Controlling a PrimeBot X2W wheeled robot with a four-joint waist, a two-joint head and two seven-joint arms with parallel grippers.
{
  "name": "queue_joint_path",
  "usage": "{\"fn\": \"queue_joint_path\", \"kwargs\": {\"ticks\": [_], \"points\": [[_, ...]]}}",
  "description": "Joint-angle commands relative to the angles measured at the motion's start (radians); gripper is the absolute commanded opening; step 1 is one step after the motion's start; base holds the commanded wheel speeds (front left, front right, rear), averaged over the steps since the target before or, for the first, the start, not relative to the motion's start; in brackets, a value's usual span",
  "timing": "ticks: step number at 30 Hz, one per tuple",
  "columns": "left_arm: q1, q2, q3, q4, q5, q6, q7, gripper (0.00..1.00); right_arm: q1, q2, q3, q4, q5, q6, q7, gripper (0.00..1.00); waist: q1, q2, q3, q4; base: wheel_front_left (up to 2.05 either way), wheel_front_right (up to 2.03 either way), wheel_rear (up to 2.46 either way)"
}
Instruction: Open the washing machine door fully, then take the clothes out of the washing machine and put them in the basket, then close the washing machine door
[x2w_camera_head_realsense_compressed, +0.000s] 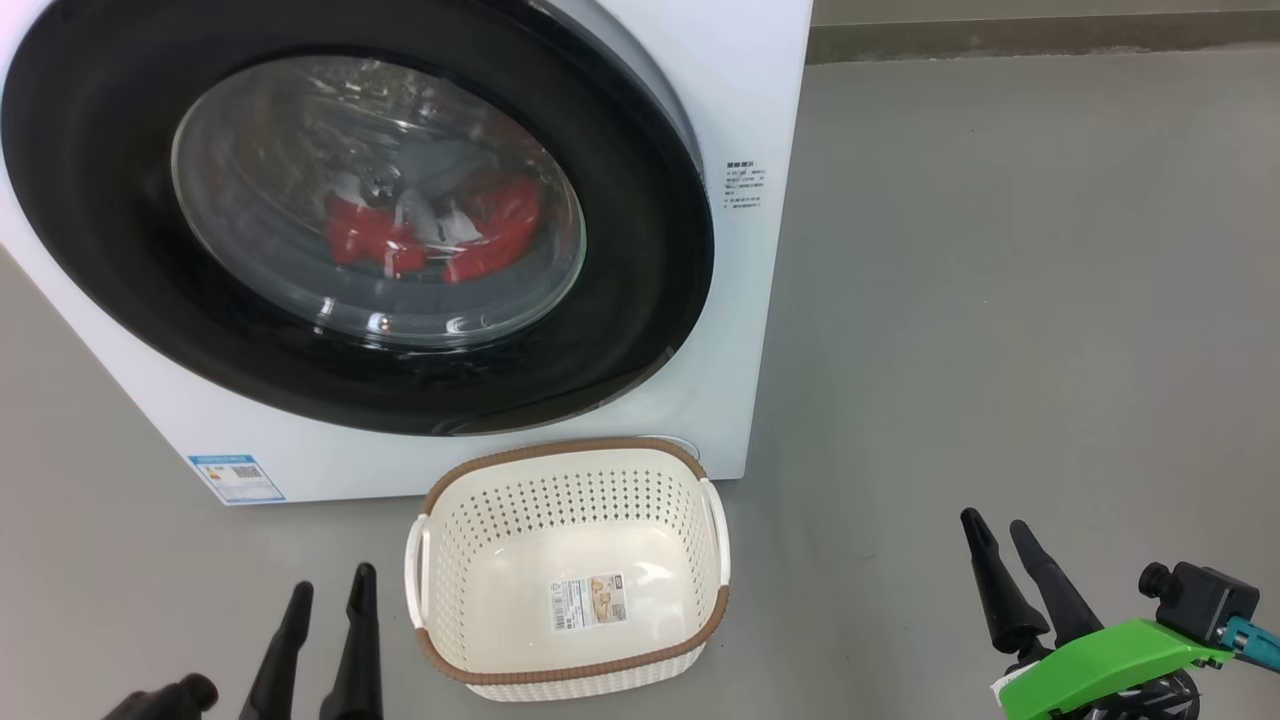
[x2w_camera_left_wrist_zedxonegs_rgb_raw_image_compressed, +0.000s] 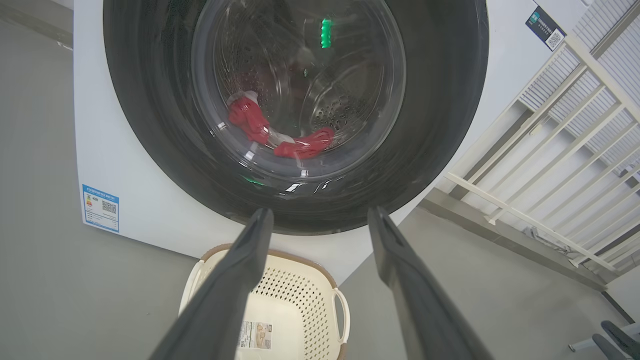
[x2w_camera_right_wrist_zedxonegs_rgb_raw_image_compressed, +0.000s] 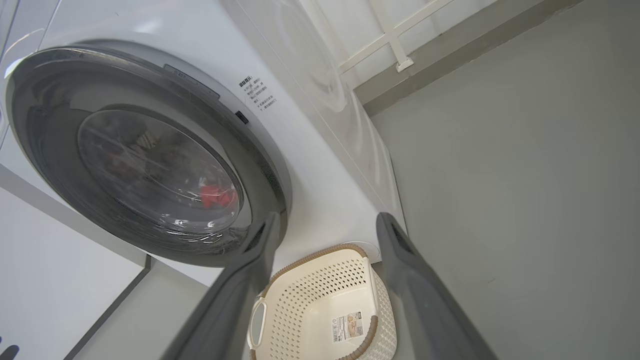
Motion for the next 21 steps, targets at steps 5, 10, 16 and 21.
{"fn": "queue_joint_path", "kwargs": {"ticks": [5,10,16,21], "points": [[0.008,0.015,0.024,-0.041,0.070,0.011,-0.026,1.00,-0.004,-0.022,0.028,-0.024,-0.063,0.000,-0.027,1.00,-0.0001,0.0000,-0.001,-0.002,0.00,0.00,0.00],[0.013,0.015,0.032,-0.054,0.130,0.012,-0.044,1.00,0.002,-0.028,0.034,-0.025,-0.113,0.000,-0.045,1.00,-0.0001,0.0000,-0.002,-0.002,0.00,0.00,0.00],[0.024,0.016,0.031,-0.061,0.189,0.015,-0.062,1.00,0.008,-0.035,0.039,-0.025,-0.170,0.000,-0.062,1.00,-0.0001,0.0000,-0.001,-0.003,0.00,0.00,0.00],[0.028,0.017,0.027,-0.073,0.242,0.019,-0.076,1.00,0.013,-0.037,0.034,-0.025,-0.221,0.000,-0.077,1.00,-0.0001,0.0000,0.003,-0.002,0.00,0.00,0.00]]}}
